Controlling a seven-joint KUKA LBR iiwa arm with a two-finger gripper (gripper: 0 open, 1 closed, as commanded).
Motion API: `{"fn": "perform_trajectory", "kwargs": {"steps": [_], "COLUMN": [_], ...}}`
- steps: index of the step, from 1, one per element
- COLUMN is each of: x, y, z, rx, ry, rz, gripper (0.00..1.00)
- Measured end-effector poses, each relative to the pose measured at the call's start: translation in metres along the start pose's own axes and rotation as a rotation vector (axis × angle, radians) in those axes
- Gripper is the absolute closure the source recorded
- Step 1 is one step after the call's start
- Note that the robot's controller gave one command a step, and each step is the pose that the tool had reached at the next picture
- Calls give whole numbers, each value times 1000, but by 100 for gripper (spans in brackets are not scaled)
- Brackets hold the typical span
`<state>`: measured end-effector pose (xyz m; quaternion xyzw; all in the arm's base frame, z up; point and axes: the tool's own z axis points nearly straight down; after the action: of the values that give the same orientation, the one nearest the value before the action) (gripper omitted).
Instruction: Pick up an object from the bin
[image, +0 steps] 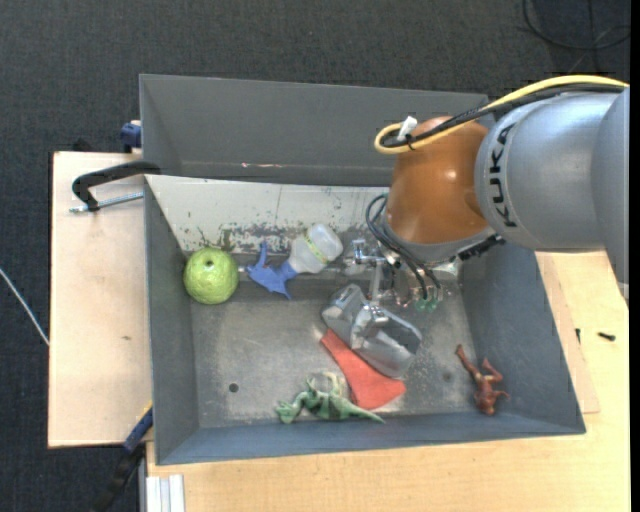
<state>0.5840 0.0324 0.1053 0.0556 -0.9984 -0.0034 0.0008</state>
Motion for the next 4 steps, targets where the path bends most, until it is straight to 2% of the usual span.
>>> {"fn": "perform_trajectory", "kwargs": {"steps": [1, 2, 3, 4], "x": [0, 1, 1, 5], "y": [0, -1, -1, -36], "z": [-1, 0, 0, -11], "rx": [4, 6, 5, 4], "ry": [-9, -7, -7, -6], "rz": [-8, -7, -6, 3], "gripper": [100, 0, 0, 0]}}
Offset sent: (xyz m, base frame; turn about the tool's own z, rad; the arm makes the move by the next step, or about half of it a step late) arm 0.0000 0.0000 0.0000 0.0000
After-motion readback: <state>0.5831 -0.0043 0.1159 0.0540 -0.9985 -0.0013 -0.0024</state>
